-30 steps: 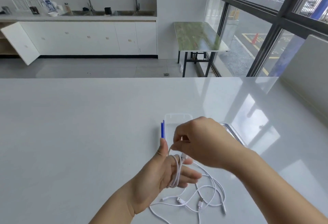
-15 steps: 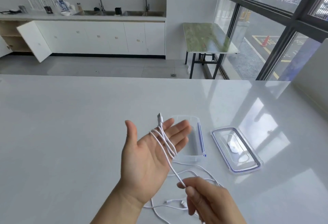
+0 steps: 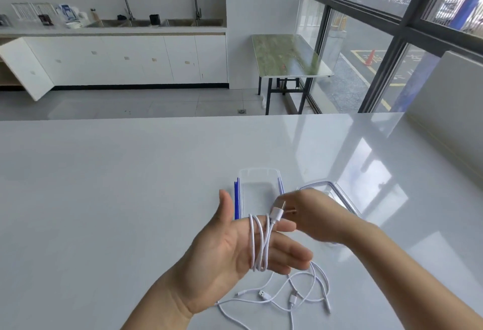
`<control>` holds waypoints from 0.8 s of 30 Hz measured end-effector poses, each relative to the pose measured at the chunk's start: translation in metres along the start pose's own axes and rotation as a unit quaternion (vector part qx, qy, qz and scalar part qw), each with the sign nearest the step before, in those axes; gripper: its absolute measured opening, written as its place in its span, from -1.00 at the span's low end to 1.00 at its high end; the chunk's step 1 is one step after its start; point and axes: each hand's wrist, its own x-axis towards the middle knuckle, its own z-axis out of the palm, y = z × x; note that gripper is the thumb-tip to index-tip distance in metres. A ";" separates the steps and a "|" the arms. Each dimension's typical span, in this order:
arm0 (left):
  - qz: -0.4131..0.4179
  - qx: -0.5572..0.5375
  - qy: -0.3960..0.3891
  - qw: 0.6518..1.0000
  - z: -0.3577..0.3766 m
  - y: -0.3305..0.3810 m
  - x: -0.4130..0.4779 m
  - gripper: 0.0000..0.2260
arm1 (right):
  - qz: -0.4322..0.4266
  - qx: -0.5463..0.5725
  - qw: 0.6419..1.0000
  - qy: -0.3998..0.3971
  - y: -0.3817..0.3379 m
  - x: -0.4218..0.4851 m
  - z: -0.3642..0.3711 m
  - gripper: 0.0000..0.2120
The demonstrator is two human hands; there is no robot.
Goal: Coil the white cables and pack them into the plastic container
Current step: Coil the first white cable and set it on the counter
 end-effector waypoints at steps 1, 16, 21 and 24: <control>-0.024 0.023 0.002 0.999 0.001 -0.002 0.000 0.00 | -0.006 -0.005 1.000 0.004 -0.007 0.004 -0.010 -0.79; 0.032 -0.174 0.161 0.971 -0.011 -0.024 0.012 -0.12 | -0.071 -0.014 0.970 0.233 -0.067 -0.052 -0.003 -0.89; 0.107 -0.284 0.132 0.944 -0.007 -0.016 0.013 -0.13 | -0.051 0.164 0.954 0.247 -0.053 -0.074 0.049 -0.87; 0.117 -0.301 0.138 0.936 -0.001 -0.010 0.014 -0.27 | -0.004 0.258 0.938 0.232 -0.044 -0.078 0.070 -0.87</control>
